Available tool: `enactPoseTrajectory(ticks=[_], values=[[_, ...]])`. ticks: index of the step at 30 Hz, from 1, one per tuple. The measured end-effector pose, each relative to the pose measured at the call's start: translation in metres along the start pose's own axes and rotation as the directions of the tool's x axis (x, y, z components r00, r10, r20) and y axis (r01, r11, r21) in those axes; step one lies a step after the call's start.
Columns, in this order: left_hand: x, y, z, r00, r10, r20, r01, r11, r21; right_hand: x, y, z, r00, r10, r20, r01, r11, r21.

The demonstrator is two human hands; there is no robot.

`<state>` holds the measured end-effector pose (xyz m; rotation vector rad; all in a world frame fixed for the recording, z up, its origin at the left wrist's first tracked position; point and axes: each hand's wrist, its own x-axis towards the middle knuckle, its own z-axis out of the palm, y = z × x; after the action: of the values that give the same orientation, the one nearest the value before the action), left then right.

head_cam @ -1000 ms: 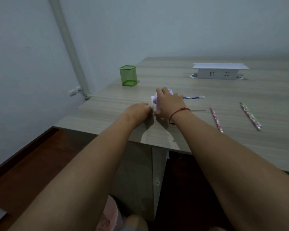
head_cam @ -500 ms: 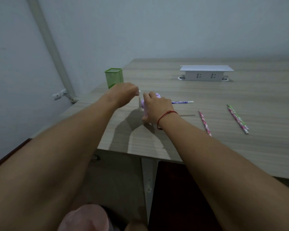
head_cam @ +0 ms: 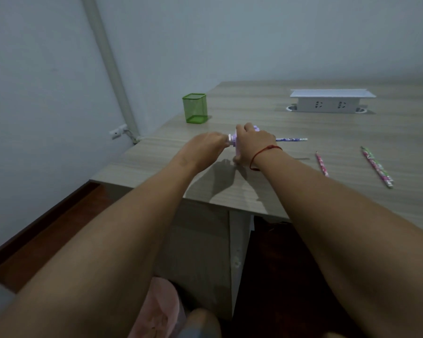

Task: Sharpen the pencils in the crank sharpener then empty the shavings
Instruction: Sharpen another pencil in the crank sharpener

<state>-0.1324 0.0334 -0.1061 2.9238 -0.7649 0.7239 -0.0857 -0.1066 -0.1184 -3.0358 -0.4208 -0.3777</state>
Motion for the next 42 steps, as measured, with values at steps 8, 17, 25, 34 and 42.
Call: enactPoseTrajectory(ticks=[8, 17, 25, 34, 42], values=[[0.001, 0.005, -0.002, 0.997, -0.040, 0.063, 0.039, 0.999, 0.027, 0.003, -0.001, 0.002, 1.000, 0.008, 0.008, -0.008, 1.000, -0.009], [-0.001, 0.004, 0.015, 0.987, -0.071, 0.146, 0.068, 0.997, 0.023, 0.003, 0.001, 0.003, 1.000, -0.004, -0.015, 0.004, 1.000, 0.007], [0.008, -0.002, 0.047, 0.962, -0.151, 0.228, 0.167, 0.985, -0.051, 0.000, 0.010, 0.006, 0.991, -0.112, -0.074, 0.113, 0.994, 0.005], [0.064, -0.038, 0.028, 0.934, -0.082, 0.347, 0.025, 0.986, 0.165, -0.003, 0.012, 0.003, 0.988, -0.135, -0.069, 0.135, 0.991, -0.012], [0.060, -0.036, 0.009, 0.998, -0.041, 0.050, 0.038, 0.997, 0.068, 0.000, 0.002, 0.002, 0.996, -0.041, -0.077, 0.039, 0.999, -0.026]])
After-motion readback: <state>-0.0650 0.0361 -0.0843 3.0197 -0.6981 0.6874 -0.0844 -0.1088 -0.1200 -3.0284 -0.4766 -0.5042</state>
